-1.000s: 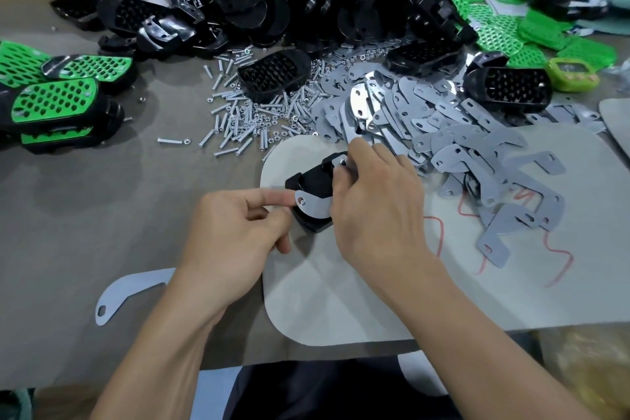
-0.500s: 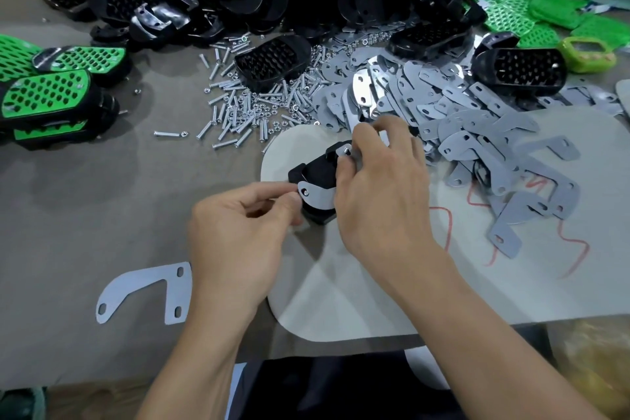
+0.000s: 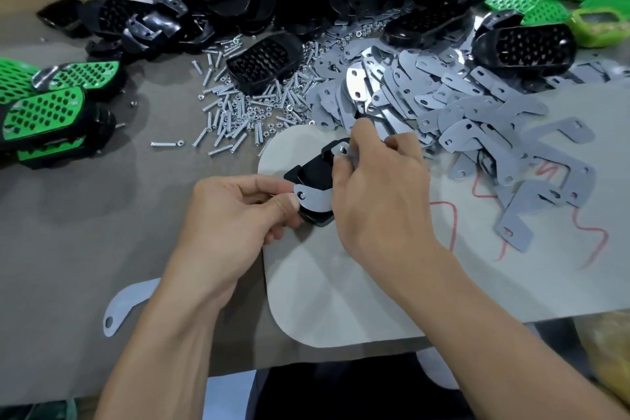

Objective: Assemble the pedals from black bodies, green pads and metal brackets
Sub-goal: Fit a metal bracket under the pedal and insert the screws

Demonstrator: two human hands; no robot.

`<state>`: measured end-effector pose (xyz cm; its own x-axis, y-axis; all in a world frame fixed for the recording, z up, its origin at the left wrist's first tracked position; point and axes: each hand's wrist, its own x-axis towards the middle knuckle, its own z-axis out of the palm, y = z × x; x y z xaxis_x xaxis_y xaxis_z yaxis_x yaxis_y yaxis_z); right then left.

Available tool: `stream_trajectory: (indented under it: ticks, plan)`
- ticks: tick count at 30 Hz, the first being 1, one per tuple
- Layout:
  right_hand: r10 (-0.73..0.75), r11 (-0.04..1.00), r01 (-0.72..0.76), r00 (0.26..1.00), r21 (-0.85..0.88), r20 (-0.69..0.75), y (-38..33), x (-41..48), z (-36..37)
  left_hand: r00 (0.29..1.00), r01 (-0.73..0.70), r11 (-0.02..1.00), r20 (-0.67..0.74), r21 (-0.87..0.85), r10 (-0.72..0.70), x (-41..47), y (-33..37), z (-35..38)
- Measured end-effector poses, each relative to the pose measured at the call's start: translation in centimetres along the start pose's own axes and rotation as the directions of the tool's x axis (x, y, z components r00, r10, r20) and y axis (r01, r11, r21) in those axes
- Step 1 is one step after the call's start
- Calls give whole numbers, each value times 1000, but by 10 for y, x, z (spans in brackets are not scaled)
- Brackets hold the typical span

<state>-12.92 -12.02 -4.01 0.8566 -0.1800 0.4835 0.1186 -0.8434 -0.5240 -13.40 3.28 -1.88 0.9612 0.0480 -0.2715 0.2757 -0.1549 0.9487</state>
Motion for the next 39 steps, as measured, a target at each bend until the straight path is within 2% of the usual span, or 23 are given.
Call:
stream_trajectory:
  ticks: [3,8,11,15,18,21,27,35,39]
  plan:
    - [23,999,-22,999,-26,28,2,-1,1,1000,12,1000,14,-8,-12,-2,1,0]
    - [15,999,-16,1000,-49,-21,2,1,-1,999,26,999,31,19,-26,-7,1,2]
    - [81,995,-84,995,-60,-55,2,-1,1,996,32,999,79,12,-33,-9,4,-2]
    - [86,996,-87,995,-15,-58,-2,3,-1,997,-12,999,81,51,8,-3,2,-6]
    - [78,997,-76,994,31,-77,-2,2,-2,997,-25,998,71,49,22,-3,3,-3]
    - [69,997,-68,997,27,-36,0,1,-1,998,-26,1000,54,12,26,-4,2,0]
    - [116,991,-113,993,76,-33,1,0,-1,1000,-29,998,-11,-58,28,-2,-3,2]
    - [228,963,-247,960,108,163,6,4,-5,995,-42,997,-87,-58,37,-4,-5,7]
    - [230,960,-257,949,108,216,7,8,-9,998,-22,999,-62,-29,20,2,0,5]
